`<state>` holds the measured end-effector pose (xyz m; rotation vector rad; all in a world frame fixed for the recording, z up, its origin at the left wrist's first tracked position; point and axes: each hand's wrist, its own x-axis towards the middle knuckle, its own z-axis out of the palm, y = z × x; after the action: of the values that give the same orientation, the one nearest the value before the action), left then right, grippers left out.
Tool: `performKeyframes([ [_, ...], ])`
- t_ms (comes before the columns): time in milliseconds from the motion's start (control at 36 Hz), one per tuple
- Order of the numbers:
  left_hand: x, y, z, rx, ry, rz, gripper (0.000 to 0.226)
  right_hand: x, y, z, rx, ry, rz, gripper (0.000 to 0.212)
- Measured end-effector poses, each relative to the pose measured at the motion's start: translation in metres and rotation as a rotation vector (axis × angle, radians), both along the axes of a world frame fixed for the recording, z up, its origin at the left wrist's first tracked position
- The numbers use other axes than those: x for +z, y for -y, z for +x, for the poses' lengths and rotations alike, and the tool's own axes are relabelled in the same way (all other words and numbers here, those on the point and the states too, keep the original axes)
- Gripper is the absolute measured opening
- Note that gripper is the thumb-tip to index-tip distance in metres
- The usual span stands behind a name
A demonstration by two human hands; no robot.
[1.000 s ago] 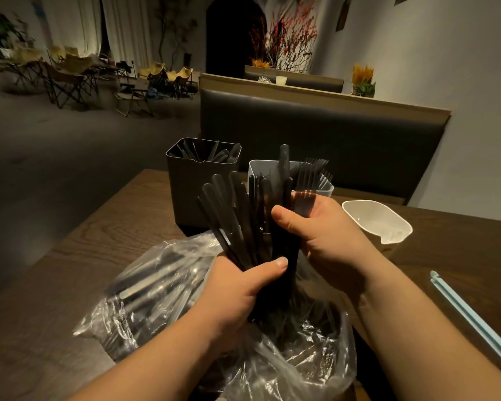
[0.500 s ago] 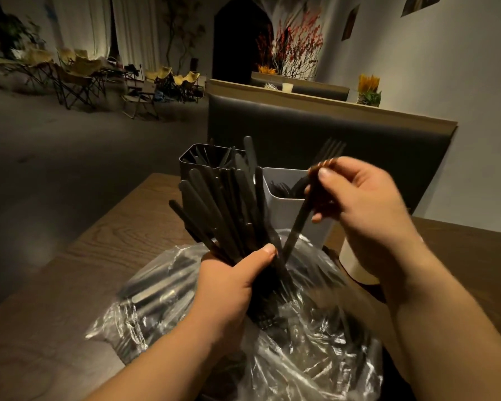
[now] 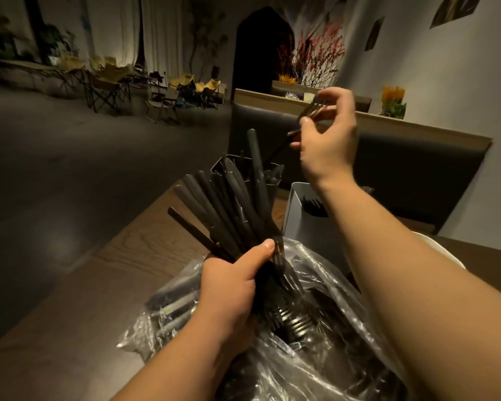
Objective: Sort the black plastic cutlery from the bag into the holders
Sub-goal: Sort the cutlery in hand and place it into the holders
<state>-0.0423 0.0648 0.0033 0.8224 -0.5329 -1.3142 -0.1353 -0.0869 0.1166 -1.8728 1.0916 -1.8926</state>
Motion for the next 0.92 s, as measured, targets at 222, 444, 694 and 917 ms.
performKeyframes([
  [222,-0.001,0.003,0.000,-0.016,-0.008,0.027,0.011,-0.009,0.014,0.012,-0.034,-0.553,0.038,0.032],
  [444,0.004,0.001,0.002,-0.071,-0.080,0.045,0.024,-0.014,0.015,0.014,-0.195,-1.173,0.243,0.028],
  [694,0.006,-0.003,0.001,-0.081,-0.066,0.025,0.022,-0.024,-0.103,-0.016,0.238,-0.540,0.419,0.017],
  [917,0.008,-0.008,-0.002,-0.132,0.054,-0.006,0.022,-0.074,-0.120,-0.040,0.363,-0.167,0.598,0.021],
])
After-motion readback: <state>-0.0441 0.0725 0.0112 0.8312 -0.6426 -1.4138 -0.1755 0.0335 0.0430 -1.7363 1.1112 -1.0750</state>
